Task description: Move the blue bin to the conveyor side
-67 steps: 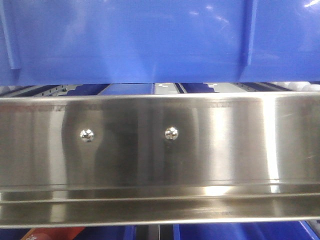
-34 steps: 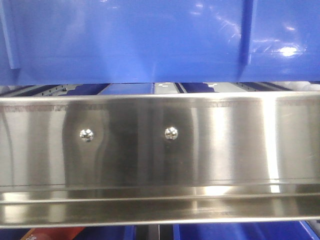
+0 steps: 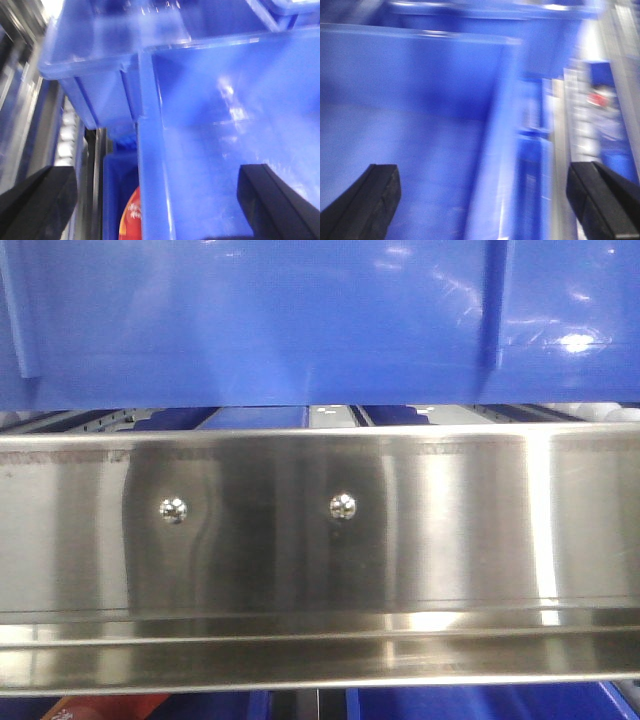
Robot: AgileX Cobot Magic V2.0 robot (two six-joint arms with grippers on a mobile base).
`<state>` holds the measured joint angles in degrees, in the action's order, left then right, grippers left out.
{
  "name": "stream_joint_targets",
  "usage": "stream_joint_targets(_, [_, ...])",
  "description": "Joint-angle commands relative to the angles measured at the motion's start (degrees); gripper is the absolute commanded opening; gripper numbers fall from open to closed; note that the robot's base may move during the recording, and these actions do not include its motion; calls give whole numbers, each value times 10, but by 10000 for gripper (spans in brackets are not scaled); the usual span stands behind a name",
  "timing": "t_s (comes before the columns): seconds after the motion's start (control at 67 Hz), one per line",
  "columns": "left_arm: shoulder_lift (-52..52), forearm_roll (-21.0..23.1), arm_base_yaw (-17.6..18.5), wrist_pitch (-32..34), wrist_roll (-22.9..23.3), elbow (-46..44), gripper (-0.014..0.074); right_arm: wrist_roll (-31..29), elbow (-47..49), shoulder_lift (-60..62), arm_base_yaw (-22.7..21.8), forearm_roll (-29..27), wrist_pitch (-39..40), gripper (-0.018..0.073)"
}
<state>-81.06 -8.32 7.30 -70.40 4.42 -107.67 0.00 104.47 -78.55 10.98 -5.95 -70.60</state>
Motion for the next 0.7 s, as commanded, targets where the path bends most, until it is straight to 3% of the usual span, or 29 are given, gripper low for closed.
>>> stream_joint_targets(0.0, [-12, 1, 4, 4, 3, -3, 550, 6, 3, -8, 4, 8, 6, 558])
stream_joint_targets(0.269, [-17, -15, -5, 4, 3, 44, 550, 6, -60, -14, 13, 8, 6, 558])
stream_joint_targets(0.687, [-48, -9, -34, 4, 3, 63, 550, 6, -63, -82, 13, 9, 6, 558])
